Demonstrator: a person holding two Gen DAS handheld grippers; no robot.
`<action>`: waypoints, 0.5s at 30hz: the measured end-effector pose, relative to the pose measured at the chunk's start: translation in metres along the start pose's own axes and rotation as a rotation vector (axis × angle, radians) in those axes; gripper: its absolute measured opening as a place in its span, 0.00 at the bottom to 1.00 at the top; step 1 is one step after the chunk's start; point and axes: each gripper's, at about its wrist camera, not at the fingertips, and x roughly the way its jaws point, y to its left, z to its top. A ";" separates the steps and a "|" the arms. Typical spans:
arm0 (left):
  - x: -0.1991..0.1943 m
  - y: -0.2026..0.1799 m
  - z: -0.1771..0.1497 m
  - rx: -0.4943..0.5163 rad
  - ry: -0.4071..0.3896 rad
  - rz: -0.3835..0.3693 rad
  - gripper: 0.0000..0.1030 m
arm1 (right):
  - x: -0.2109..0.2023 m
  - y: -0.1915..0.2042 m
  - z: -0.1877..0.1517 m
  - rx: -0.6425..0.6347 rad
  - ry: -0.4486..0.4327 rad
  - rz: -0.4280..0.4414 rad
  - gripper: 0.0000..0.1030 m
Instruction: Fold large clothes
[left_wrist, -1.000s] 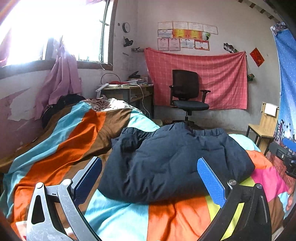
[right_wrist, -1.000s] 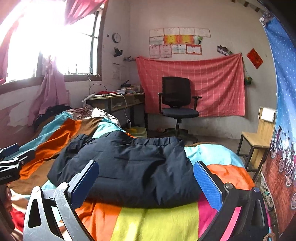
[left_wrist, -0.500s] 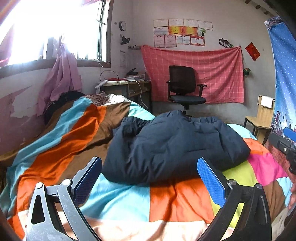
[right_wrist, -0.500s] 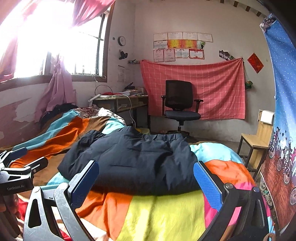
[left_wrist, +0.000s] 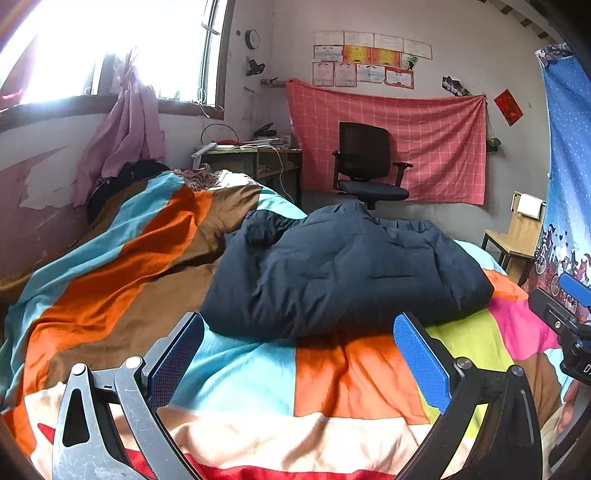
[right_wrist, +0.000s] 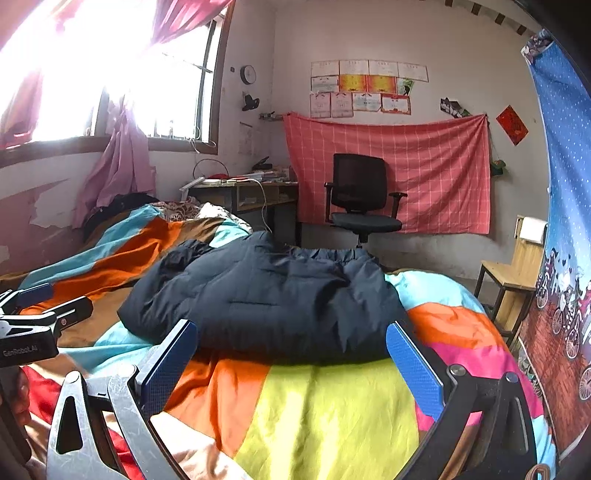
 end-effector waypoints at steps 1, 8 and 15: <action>0.000 -0.001 -0.001 0.003 0.003 -0.001 0.98 | 0.000 0.000 -0.002 0.004 0.002 0.001 1.00; -0.001 -0.007 -0.012 0.040 0.004 -0.010 0.98 | -0.008 -0.005 -0.015 0.021 -0.010 -0.017 1.00; 0.001 -0.010 -0.016 0.067 0.009 -0.033 0.98 | -0.004 -0.007 -0.020 0.036 0.009 -0.014 1.00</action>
